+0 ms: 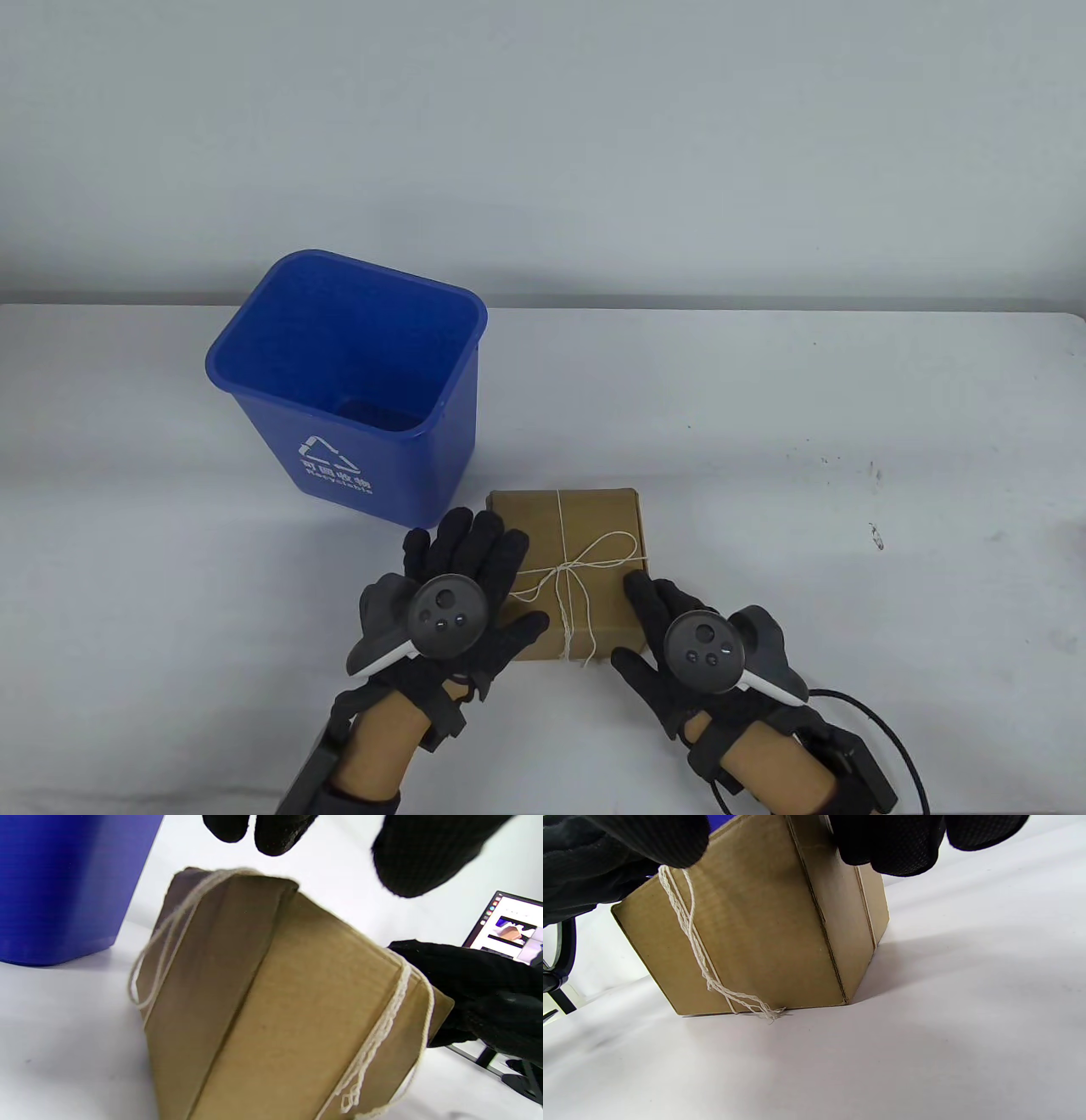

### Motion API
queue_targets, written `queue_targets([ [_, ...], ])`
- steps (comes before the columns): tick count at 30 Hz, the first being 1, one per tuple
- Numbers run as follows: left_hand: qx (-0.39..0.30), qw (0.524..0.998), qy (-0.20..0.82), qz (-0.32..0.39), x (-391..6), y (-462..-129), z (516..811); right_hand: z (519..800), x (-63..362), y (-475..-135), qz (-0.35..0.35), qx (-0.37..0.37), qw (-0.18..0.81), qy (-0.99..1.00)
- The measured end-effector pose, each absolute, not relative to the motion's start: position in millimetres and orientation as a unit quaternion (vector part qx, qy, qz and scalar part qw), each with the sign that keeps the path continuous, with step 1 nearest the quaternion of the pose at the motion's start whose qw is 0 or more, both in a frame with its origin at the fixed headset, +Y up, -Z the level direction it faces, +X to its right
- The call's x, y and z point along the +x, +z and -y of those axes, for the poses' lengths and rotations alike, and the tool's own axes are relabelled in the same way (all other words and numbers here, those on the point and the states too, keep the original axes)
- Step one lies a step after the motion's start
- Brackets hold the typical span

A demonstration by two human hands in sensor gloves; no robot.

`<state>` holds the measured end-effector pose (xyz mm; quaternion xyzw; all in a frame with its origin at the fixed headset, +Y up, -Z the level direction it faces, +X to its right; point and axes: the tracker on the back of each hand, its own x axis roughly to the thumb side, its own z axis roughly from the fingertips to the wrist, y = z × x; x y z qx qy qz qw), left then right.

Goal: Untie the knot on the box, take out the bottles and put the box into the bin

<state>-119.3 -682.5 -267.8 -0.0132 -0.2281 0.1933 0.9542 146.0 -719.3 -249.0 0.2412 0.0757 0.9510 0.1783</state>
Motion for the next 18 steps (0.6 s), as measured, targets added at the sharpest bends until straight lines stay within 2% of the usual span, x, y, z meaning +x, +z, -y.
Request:
queue_targets([
  [4, -0.025, 0.948, 0.2, 0.248, -111.6, -270.3, 697.9, 719.1, 146.0, -249.3, -0.074, 0.241, 0.176, 0.952],
  [8, -0.003, 0.945, 0.183, 0.272, -111.0, -266.1, 704.5, 717.0, 146.3, -249.7, -0.072, 0.243, 0.172, 0.952],
  [18, -0.035, 0.944, 0.201, 0.26, -117.7, -269.8, 712.5, 710.7, 150.6, -250.4, -0.046, 0.256, 0.19, 0.947],
])
